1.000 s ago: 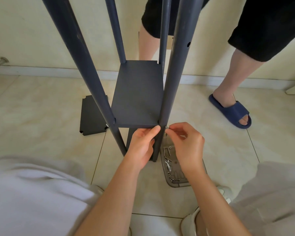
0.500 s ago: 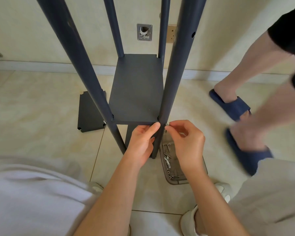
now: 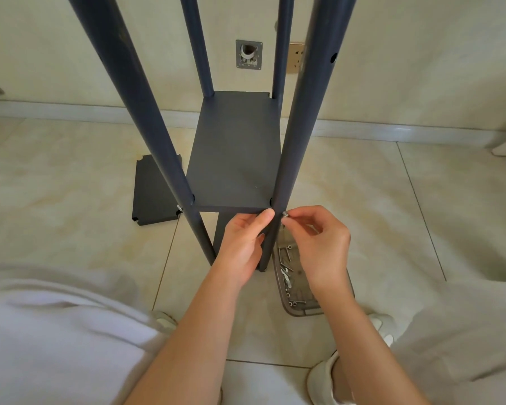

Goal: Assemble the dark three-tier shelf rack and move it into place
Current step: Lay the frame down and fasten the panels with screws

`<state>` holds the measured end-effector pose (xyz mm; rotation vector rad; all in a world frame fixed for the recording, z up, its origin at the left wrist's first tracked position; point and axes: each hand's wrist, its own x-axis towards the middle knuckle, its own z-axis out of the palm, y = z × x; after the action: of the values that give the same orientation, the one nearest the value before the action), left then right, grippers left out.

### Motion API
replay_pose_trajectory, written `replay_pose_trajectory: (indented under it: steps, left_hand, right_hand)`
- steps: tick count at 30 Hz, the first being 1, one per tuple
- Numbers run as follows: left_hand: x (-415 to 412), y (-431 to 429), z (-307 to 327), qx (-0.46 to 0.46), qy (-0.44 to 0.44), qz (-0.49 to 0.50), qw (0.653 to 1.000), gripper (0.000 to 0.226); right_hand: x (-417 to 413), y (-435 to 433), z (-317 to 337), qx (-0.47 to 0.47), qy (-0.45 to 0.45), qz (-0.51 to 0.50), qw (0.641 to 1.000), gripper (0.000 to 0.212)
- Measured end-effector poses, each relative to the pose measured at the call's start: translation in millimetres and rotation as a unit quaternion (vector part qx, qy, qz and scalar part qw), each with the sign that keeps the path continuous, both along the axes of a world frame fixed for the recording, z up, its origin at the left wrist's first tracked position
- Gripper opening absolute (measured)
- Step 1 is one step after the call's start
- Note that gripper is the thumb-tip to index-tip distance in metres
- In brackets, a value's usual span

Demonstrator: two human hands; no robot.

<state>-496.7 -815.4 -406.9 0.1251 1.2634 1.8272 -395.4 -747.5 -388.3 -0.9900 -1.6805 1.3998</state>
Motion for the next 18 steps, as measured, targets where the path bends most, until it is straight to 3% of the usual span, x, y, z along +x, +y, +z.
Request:
replay_pose_trajectory:
  steps: [18]
  left_hand:
    - [0.3,-0.8,3.8,0.007,0.006,0.002,1.0,0.01]
  right_hand:
    - [-1.3,-3.0,-0.4,0.027,-0.017,-0.021,0.999,0.021]
